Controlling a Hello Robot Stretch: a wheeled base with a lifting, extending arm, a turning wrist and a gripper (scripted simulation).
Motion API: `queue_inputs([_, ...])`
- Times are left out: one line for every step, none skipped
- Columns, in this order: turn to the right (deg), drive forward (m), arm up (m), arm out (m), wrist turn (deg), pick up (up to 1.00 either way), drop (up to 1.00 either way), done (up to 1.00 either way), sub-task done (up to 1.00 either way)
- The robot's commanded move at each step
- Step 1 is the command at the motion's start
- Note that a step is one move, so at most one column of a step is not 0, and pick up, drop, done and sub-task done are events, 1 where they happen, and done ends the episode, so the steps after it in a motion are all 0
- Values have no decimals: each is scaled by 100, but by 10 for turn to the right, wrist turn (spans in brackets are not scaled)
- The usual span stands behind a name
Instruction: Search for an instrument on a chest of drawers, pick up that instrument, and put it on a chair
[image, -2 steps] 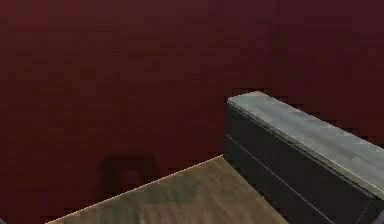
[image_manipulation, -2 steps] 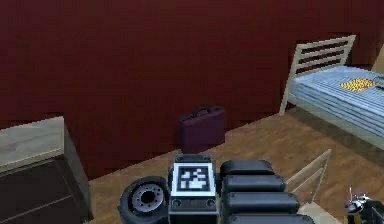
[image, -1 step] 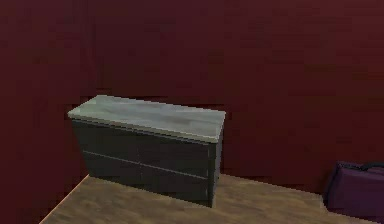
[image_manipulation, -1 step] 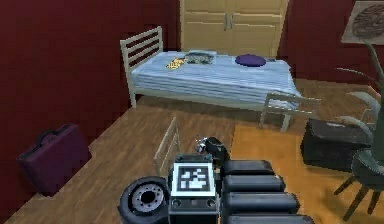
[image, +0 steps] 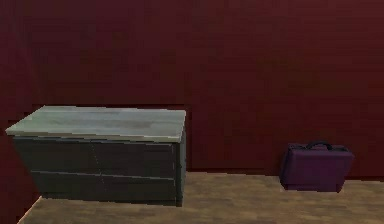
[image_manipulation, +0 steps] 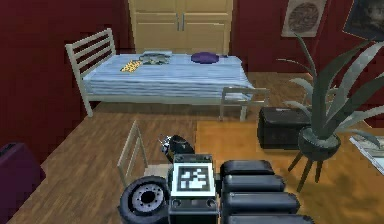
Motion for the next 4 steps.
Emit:
queue_inputs([0,0,0,42,0,0,0,0,0])
queue_inputs([0,0,0,0,450,0,0,0,0])
queue_inputs([0,0,0,0,450,0,0,0,0])
queue_inputs([0,0,0,0,360,0,0,0,0])
